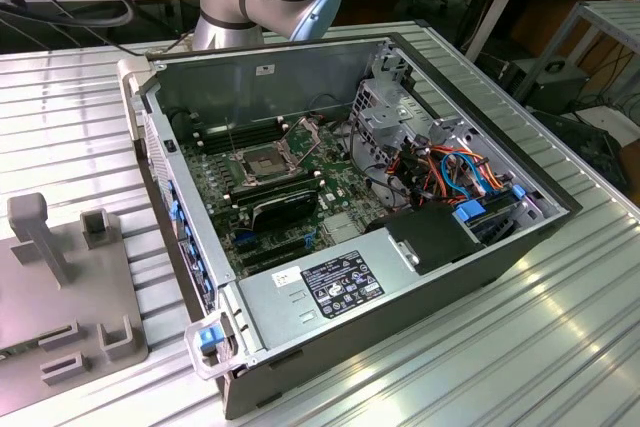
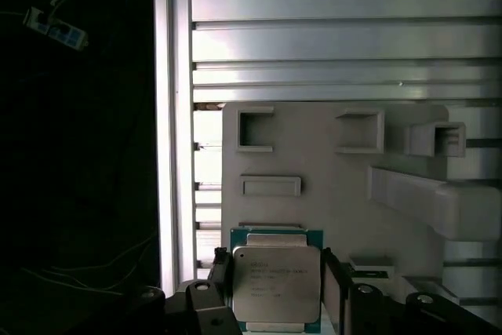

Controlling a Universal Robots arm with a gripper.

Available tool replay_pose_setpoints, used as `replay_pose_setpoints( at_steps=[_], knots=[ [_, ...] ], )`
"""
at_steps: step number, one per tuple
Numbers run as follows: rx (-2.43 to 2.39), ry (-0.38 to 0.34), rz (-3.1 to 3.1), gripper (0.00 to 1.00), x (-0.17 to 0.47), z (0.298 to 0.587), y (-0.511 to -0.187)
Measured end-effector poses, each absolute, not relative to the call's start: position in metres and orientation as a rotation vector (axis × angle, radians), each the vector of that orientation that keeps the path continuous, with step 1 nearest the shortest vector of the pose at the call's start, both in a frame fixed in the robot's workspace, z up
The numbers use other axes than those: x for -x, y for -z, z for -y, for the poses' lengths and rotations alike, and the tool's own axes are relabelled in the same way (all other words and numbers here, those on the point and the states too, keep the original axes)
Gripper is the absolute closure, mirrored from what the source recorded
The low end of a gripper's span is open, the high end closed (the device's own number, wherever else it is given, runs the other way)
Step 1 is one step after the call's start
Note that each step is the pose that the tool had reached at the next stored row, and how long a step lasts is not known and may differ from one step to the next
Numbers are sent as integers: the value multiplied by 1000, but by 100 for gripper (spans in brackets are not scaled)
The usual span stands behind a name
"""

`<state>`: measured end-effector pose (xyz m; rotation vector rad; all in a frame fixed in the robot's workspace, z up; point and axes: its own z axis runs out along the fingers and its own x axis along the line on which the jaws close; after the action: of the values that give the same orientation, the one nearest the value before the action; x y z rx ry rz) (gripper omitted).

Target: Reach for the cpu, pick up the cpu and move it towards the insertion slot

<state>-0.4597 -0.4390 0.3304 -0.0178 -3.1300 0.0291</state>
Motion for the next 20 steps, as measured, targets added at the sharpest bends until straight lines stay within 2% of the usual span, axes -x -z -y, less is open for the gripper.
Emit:
replay_pose_setpoints(
  at_steps=[20],
  knots=[
    [18, -26, 3129, 45, 460, 439, -361]
  ],
)
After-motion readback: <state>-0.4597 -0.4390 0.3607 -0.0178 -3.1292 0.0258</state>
